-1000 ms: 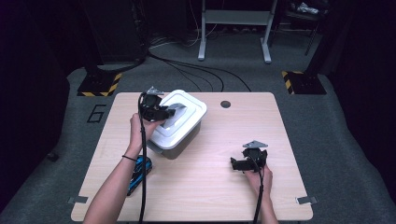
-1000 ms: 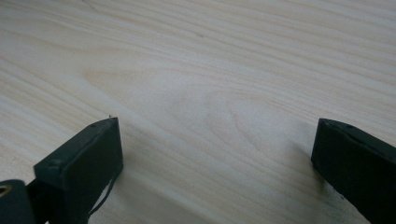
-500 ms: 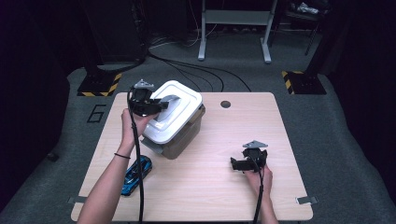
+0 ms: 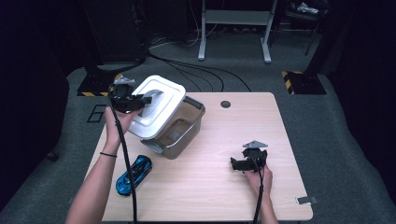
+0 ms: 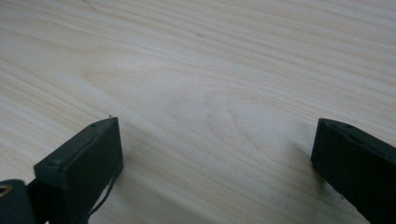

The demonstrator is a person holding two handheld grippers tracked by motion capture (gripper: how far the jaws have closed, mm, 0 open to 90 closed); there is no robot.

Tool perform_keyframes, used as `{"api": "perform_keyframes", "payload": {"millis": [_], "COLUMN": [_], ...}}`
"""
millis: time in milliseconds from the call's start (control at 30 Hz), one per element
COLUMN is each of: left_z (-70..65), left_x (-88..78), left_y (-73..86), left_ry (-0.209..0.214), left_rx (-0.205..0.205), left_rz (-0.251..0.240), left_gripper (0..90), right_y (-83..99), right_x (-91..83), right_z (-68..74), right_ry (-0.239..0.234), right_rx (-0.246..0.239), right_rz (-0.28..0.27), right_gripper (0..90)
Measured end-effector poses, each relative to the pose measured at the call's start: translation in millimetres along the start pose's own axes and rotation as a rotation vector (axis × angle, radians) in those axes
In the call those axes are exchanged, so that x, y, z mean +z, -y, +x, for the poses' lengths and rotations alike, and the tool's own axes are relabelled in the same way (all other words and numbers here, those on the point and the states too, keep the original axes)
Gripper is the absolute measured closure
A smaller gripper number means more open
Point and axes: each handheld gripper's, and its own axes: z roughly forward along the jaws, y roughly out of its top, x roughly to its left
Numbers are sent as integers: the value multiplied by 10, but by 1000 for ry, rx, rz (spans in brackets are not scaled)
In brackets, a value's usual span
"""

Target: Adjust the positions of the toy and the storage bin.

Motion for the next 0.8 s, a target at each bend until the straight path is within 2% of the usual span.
{"api": "perform_keyframes", "payload": {"millis": [100,267,500,733,800], "left_z": [87,279,483,649,687], "left_x": [-53,-119,-146,-128,-120], "left_y": [12,68,153,231,253], "left_ry": [-28,-66,-113,-166,-185], "left_rx": [-9,-51,-107,-137,-144], "left_rz": [-4,-24,-38,-44,-50], "left_gripper": [667,667,667,667,668], "right_y": [3,2,3,3,1], "right_x": [-3,-3,-2,-2,0], "right_z": [2,2,-1,-9,-2], "right_ry": [4,3,2,-2,1], "right_rx": [-2,-1,-4,-13,-2], "right_rz": [0,1,0,1,0], "right_gripper": [18,18,18,18,18]}}
